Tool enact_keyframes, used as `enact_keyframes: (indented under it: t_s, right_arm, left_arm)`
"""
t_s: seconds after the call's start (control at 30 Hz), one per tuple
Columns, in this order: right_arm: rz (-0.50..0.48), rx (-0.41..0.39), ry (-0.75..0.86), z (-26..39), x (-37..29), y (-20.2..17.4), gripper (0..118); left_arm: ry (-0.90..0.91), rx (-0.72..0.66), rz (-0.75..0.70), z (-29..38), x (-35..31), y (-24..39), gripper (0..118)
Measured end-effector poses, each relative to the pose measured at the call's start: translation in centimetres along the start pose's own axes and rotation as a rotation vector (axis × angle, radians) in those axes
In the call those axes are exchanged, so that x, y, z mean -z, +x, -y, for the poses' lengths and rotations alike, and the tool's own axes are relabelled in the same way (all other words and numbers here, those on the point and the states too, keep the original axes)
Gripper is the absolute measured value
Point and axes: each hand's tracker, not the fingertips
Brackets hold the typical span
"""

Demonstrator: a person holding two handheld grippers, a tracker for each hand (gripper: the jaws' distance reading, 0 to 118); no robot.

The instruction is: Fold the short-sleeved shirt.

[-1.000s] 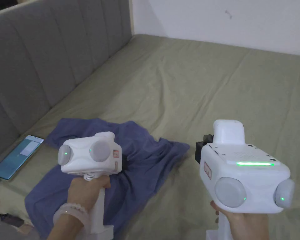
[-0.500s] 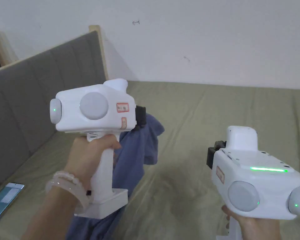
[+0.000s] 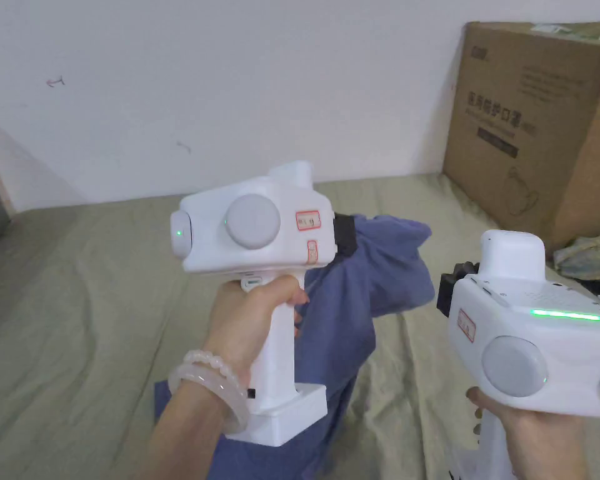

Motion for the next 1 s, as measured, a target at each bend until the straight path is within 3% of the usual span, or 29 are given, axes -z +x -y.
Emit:
enact_keyframes:
  t_s: [0.2,0.37,0.5,0.57,0.6,0.63,0.67,0.7,0.73,1.0]
  right_arm:
    - [0.084,0.018,-0.045,2.1,0.3,3.8,0]
    - [0.105,-0.006,-0.092,4.0,0.9,4.3,0]
    - [0.089,0.021,-0.135,5.1,1.4,4.2,0]
    - [0.085,0.018,-0.146,5.4,1.5,3.8,0]
    - [0.081,0.013,-0.152,5.6,1.4,3.6,0]
    - [0.076,0.009,-0.156,5.7,1.4,3.4,0]
    - [0.072,0.006,-0.158,5.7,1.4,3.2,0]
    - [0.069,0.004,-0.160,5.8,1.4,3.1,0]
    - [0.066,0.002,-0.163,5.7,1.4,2.9,0]
    - [0.004,-0.024,-0.164,5.5,1.3,0.3,0]
  left_arm:
    - [-0.282,-0.051,-0.043,12.0,10.6,-0.7,3]
    - [-0.374,0.006,-0.073,17.6,12.8,0.3,3]
    - [-0.375,0.059,-0.071,18.6,13.5,0.4,3]
    - [-0.398,0.034,-0.074,18.5,13.6,-0.2,17]
    - [-0.392,0.029,-0.073,18.4,13.3,-0.4,34]
    - [-0.375,0.027,-0.086,18.2,12.8,-0.7,63]
    - [-0.364,0.033,-0.095,18.0,12.5,-1.0,86]
    - [-0.357,0.036,-0.101,17.7,12.1,-1.3,104]
    - [-0.344,0.032,-0.112,17.4,11.5,-1.6,111]
    - [-0.171,-0.089,-0.113,12.6,2.9,-6.2,109]
